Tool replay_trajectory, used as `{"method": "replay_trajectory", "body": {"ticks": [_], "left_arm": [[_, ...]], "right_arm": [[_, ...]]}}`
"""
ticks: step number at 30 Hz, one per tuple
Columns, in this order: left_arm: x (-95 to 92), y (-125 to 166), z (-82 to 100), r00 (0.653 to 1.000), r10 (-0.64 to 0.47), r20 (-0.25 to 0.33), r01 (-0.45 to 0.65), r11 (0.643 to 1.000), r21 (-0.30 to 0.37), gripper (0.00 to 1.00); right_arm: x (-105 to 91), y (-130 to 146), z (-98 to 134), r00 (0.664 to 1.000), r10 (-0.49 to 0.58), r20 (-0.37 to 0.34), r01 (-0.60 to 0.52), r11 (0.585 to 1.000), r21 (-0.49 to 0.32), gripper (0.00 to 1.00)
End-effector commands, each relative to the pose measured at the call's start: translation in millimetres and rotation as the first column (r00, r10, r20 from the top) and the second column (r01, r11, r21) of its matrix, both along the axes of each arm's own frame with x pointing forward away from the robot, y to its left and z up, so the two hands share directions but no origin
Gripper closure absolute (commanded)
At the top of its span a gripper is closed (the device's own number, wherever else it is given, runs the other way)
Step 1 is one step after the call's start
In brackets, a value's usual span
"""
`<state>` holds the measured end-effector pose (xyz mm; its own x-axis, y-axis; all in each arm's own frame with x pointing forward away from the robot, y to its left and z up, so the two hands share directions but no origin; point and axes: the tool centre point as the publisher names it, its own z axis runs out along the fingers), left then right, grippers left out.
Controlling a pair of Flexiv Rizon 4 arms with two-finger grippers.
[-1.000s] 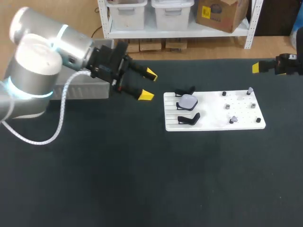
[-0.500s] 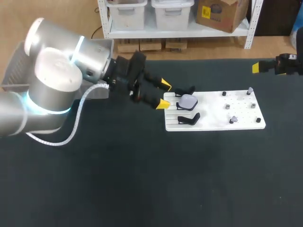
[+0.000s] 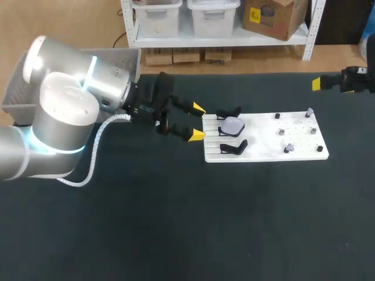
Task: Pick up each earbud case from the left stands, insert the matching earbuds, close the lid, and place the case in the box.
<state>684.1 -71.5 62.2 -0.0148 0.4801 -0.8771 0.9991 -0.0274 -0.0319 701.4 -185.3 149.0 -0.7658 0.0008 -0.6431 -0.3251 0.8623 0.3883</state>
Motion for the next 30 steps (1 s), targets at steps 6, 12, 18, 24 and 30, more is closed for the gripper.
{"method": "replay_trajectory", "body": {"ticks": [6, 12, 18, 24, 30], "left_arm": [[20.0, -12.5, -16.4, 0.998, -0.05, -0.031, 0.05, 0.999, -0.005, 0.43], [23.6, -19.9, -31.1, 0.996, -0.06, -0.06, 0.06, 0.998, -0.001, 0.3], [28.7, -23.3, -35.9, 0.996, -0.065, -0.066, 0.064, 0.998, -0.01, 0.31], [31.3, -30.6, -38.3, 0.994, -0.088, -0.066, 0.087, 0.996, -0.019, 0.33], [33.0, -38.5, -42.0, 0.992, -0.101, -0.07, 0.1, 0.995, -0.026, 0.35]], "right_arm": [[-0.7, 0.0, 0.4, 1.0, -0.001, 0.0, 0.001, 1.0, -0.002, 0.0], [-0.7, 0.0, 0.4, 1.0, -0.001, 0.0, 0.001, 1.0, -0.002, 0.0], [-0.7, 0.0, 0.4, 1.0, -0.001, 0.0, 0.001, 1.0, -0.002, 0.0], [-0.7, 0.0, 0.4, 1.0, -0.001, 0.0, 0.001, 1.0, -0.002, 0.0], [-0.7, 0.0, 0.4, 1.0, -0.001, 0.0, 0.001, 1.0, -0.002, 0.0]]}}
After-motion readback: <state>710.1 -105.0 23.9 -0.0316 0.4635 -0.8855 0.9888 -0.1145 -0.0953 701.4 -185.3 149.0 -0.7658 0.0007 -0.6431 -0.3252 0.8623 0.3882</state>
